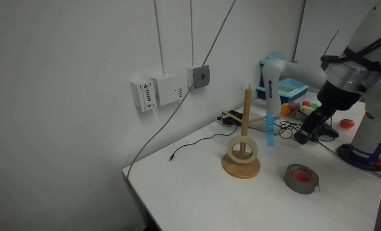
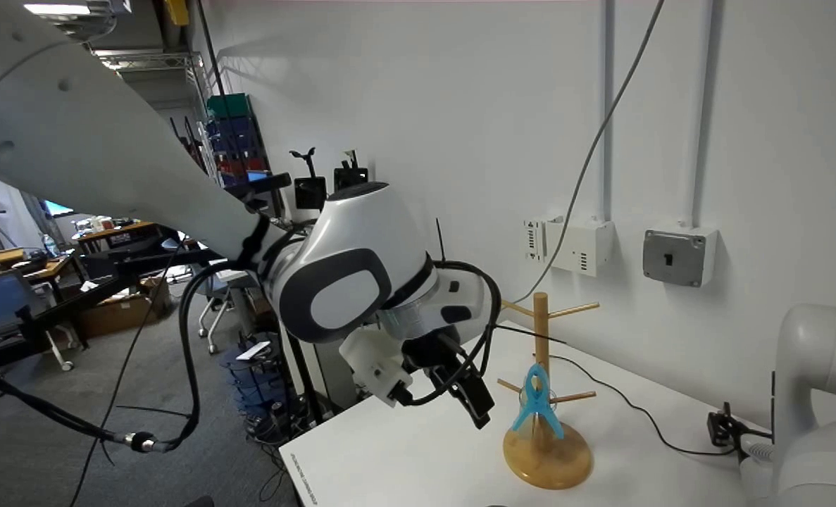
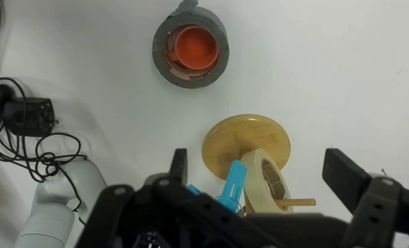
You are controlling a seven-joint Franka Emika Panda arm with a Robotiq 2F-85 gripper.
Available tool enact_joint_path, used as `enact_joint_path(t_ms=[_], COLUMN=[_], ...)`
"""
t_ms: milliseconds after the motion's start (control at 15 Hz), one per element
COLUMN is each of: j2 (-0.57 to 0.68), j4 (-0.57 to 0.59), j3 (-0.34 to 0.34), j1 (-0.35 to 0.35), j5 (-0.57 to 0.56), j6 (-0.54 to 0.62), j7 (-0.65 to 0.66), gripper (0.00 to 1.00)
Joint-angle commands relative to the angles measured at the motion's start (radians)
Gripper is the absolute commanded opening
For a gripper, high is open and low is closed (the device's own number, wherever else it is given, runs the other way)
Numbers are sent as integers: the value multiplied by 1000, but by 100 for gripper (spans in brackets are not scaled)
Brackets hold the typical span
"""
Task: Move the peg from the stand to the table
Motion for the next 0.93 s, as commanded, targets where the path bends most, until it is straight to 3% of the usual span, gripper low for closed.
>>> enact_joint_path(t_ms=[0, 67, 467, 667, 867], j2=[56, 24, 56, 120, 164], j4=[76, 31, 59, 71, 78], j3=[0, -7, -10, -37, -39], j1=[2, 8, 8, 12, 9], j5=[54, 21, 17, -70, -67], j6=[-6, -3, -11, 56, 115], j7=[-98, -41, -45, 33, 14], gripper=[100, 100, 100, 100, 100])
